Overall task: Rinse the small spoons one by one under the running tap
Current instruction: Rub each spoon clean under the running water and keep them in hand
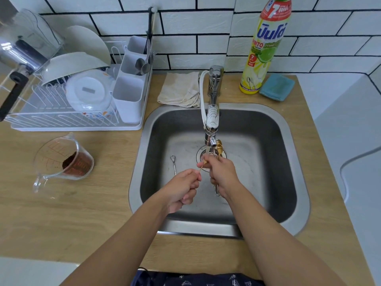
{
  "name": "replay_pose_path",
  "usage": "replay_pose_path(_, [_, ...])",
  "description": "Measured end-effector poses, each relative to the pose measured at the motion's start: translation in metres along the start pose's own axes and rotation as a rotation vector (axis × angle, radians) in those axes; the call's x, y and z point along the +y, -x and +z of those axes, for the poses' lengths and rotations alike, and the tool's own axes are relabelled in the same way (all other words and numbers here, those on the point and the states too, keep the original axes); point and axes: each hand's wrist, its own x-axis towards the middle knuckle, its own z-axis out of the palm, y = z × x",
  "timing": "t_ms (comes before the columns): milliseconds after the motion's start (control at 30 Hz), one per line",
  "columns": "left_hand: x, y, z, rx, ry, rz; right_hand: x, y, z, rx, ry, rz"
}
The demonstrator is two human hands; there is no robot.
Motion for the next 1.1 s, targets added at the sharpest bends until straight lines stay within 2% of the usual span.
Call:
replay_pose_path(100, [0.001,-0.001,-0.001,-0.018,0.138,-0.024,-0.002,0.0,-0.004,-0.043,-0.075,0.008])
replay_pose_path(200, [0.002,0.0,0.0,-0.017,0.194,-0.029,-0.002,0.003,-0.004,-0.111,0.019,-0.066])
replay_pose_path(300, [0.003,0.001,0.005,-0.027,0.13,-0.021,-0.004,0.002,-0.001,-0.027,0.138,-0.113])
replay_pose_path(367, [0.005,0.002,0.004,-0.064,0.171,-0.04,-0.007,0.0,-0.001,0.001,0.02,-0.041])
replay_pose_path(433, [0.008,0.004,-0.004,-0.194,0.399,-0.116,-0.008,-0.001,-0.003,-0.101,-0.155,0.011])
replay_pose_path(500, [0.01,0.005,-0.013,-0.391,0.692,-0.203,-0.004,0.001,-0.008,-0.253,-0.279,0.008])
replay_pose_path(567, [0.01,0.006,-0.018,-0.473,0.799,-0.228,0.002,0.002,-0.01,-0.324,-0.289,-0.018])
replay_pose_path(633, [0.007,0.005,-0.017,-0.397,0.671,-0.208,0.004,0.002,-0.009,-0.257,-0.243,-0.033])
replay_pose_path(767, [0.001,0.005,-0.01,-0.019,-0.155,-0.001,0.006,-0.002,-0.006,0.004,-0.06,-0.048])
replay_pose_path(800, [0.0,0.005,-0.01,0.033,-0.272,0.047,0.007,-0.002,-0.006,0.028,-0.001,-0.063])
replay_pose_path(867, [-0.001,0.006,-0.01,0.079,-0.328,0.095,0.009,0.0,-0.005,0.017,0.059,-0.091])
replay_pose_path(967, [0.001,0.007,-0.01,0.051,-0.275,0.069,0.01,0.002,-0.003,0.004,0.102,-0.117])
replay_pose_path(1100, [-0.002,0.004,-0.009,0.014,-0.216,0.07,0.007,-0.001,-0.003,0.089,0.023,-0.101])
